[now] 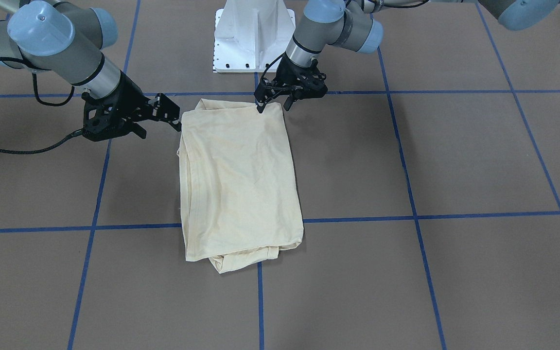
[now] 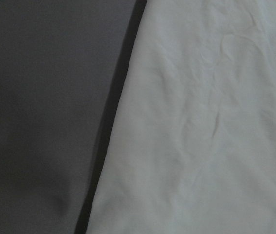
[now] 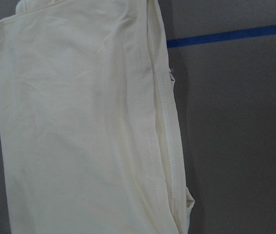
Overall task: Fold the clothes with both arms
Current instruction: 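Move the left gripper to the shirt's near end while the right gripper moves beside it, then lower the right gripper to the near corner of the shirt's side edge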
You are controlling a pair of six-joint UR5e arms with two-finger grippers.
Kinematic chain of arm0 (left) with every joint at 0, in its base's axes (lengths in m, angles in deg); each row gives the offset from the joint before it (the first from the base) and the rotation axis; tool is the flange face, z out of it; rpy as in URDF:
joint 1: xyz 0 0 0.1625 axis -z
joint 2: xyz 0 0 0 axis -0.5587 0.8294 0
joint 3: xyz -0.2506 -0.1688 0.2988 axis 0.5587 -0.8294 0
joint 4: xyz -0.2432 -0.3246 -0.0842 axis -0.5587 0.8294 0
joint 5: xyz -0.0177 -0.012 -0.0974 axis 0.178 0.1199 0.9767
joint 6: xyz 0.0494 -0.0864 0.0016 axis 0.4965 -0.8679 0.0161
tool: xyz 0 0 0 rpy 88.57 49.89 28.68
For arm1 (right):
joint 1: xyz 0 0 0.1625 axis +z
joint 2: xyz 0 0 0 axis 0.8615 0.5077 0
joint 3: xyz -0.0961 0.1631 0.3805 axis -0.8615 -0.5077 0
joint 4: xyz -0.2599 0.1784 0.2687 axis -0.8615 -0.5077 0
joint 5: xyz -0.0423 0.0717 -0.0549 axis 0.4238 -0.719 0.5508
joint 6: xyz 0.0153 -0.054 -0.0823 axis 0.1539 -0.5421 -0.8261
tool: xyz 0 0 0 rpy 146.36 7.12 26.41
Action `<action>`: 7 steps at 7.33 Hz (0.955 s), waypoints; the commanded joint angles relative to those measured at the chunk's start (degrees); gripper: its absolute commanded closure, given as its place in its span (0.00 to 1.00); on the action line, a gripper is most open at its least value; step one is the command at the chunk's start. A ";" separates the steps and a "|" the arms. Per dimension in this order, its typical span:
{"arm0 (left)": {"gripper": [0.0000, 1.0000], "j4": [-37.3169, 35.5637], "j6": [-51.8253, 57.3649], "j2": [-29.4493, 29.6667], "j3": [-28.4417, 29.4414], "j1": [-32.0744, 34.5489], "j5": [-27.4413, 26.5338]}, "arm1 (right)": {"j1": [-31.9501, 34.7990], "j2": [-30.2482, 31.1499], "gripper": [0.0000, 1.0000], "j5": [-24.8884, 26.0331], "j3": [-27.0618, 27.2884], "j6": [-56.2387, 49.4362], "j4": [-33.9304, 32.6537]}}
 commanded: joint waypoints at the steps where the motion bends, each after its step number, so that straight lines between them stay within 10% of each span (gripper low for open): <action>1: 0.07 -0.51 0.00 0.07 0.30 -0.44 0.07 | -0.03 0.00 0.01 -0.12 0.03 0.24 0.04; 7: 0.11 -0.60 -0.09 0.16 1.35 -1.93 0.07 | -0.03 0.00 0.01 -0.12 0.03 0.24 0.04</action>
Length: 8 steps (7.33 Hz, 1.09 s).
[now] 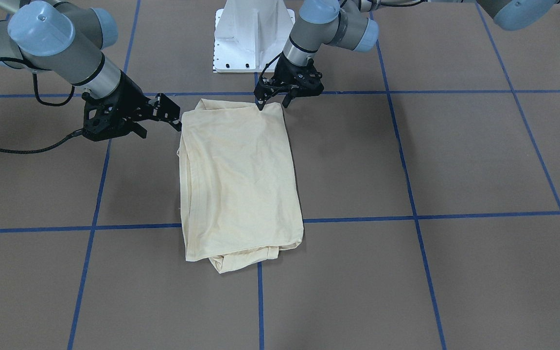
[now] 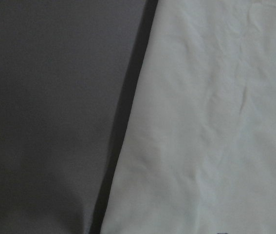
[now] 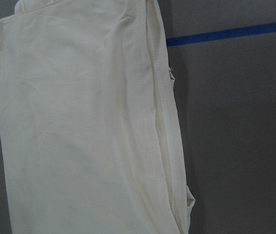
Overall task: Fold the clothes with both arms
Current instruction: 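Lower the right gripper to the near corner of the shirt's side edge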
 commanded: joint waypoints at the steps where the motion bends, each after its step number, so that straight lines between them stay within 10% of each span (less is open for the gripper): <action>1: 0.12 -0.05 -0.05 0.04 0.31 -0.12 0.00 | 0.00 0.00 0.01 0.00 -0.02 0.04 0.00; 4: 0.36 -0.14 -0.05 0.12 0.31 -0.21 0.00 | 0.00 0.00 0.01 0.00 -0.02 0.04 0.00; 7: 0.97 -0.84 0.04 0.91 -0.04 -0.21 0.18 | 0.09 0.09 0.01 0.00 -0.10 0.04 -0.09; 8: 1.00 -1.02 0.04 0.83 -0.22 -0.12 0.18 | 0.09 0.09 0.01 0.00 -0.02 0.04 -0.09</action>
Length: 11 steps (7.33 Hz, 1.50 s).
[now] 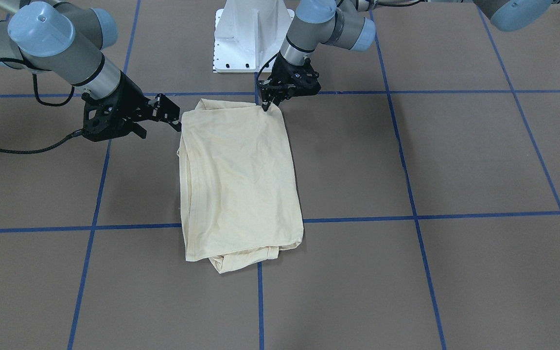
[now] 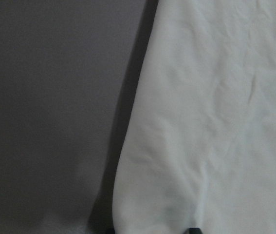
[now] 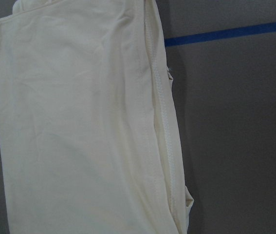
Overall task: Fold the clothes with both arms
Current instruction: 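Lower the right gripper to the near corner of the shirt's side edge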
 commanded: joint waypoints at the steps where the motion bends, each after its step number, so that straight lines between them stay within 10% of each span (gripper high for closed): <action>1: 1.00 -0.97 0.10 -0.02 -0.28 0.06 0.10 | 0.04 0.03 0.01 0.00 -0.03 0.00 0.08; 8: 1.00 -7.91 0.01 -0.11 -8.18 0.41 0.10 | -13.90 0.12 0.00 11.47 3.05 23.43 -0.35; 11: 1.00 -8.01 -0.08 -0.10 -9.24 0.15 -0.25 | -20.26 -2.24 0.00 18.35 4.02 24.78 -13.78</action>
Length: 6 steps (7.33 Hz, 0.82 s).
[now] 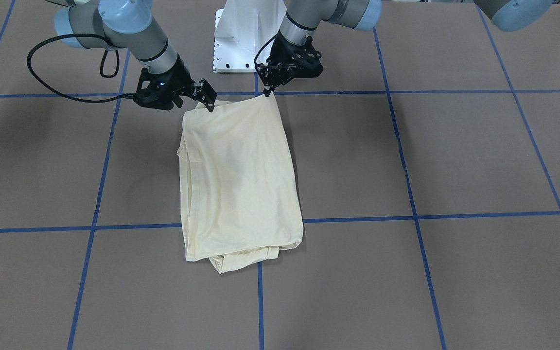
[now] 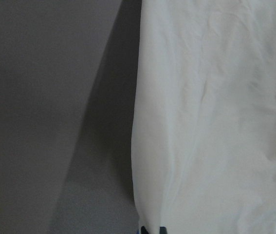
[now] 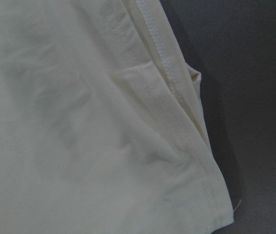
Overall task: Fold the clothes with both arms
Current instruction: 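Lower the right gripper to the near corner of the shirt's side edge, then grasp the near corners of the shirt with the left and right grippers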
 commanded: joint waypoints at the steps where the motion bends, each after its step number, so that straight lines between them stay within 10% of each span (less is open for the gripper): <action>1: 1.00 -0.12 -0.03 0.09 -0.49 -0.25 -0.08 | -2.95 -1.17 0.00 2.76 -0.36 0.45 -6.08; 6: 1.00 -0.12 -0.03 0.10 -0.49 -0.25 -0.16 | -3.75 -1.26 0.00 5.58 -3.79 -0.25 -6.44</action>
